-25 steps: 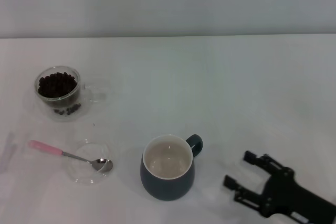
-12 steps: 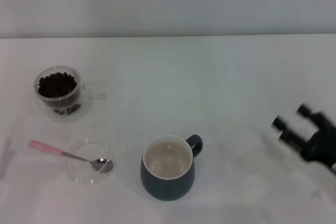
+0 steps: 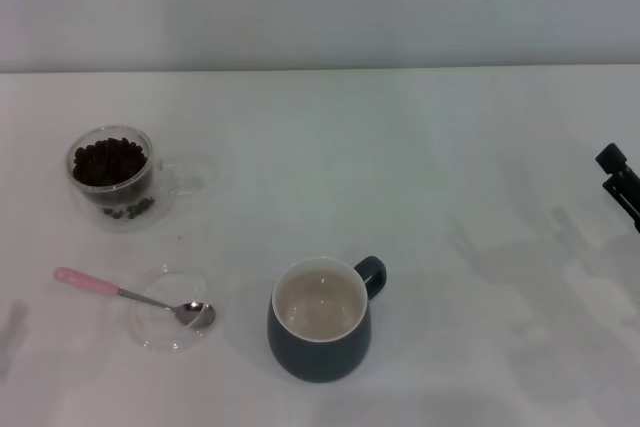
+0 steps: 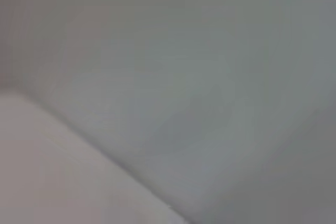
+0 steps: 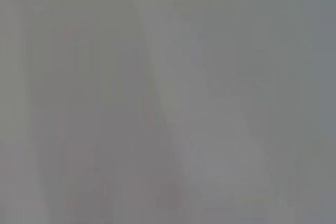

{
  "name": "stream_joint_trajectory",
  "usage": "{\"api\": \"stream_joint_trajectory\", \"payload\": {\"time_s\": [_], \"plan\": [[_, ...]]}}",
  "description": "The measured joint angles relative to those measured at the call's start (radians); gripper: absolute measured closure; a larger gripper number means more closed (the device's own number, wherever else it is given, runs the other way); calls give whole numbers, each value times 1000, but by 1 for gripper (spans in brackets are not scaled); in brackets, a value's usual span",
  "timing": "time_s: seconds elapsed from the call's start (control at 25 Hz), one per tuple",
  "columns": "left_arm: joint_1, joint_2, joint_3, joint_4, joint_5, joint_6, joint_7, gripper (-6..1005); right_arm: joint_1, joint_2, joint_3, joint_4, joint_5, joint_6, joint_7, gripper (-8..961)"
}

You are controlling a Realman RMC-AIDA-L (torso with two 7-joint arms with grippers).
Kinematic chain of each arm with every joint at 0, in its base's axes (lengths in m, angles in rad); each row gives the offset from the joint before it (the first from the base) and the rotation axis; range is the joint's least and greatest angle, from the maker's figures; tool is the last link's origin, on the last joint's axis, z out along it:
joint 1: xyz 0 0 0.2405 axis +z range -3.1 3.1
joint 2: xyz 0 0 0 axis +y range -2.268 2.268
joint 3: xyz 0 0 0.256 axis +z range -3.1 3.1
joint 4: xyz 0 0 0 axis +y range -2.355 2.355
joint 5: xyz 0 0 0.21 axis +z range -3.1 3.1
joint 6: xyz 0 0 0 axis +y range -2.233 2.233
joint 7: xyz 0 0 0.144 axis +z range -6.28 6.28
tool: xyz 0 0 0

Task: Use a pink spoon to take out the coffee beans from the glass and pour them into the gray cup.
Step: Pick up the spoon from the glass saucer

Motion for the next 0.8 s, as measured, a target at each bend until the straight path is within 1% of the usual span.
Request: {"api": "stream_joint_trajectory", "payload": {"time_s": [0.16, 0.24, 0.32, 0.36, 0.4, 0.44, 0.56, 0.8], "plan": [[-29, 20, 92, -11, 0, -5, -134, 111, 15, 0, 2, -1, 2, -1, -2, 92], [-58, 27, 132, -29, 0, -12, -169, 111, 18, 0, 2, -8, 2, -2, -5, 92], [-71, 28, 146, -40, 0, -21, -184, 111, 18, 0, 2, -12, 3, -6, -6, 92], [-97, 29, 171, -55, 0, -41, -212, 111, 19, 0, 2, -12, 3, -8, -6, 92], [-97, 29, 171, -55, 0, -41, -212, 111, 19, 0, 3, -12, 3, -10, -7, 92], [-137, 30, 213, -71, -1, -91, -267, 111, 19, 0, 3, -12, 3, -11, -7, 92], [-156, 30, 224, -70, -1, -118, -281, 110, 19, 0, 3, -12, 3, -12, -7, 91], [-192, 29, 227, -71, 2, -132, -281, 111, 18, 0, 4, -12, 3, -13, -7, 91]]}}
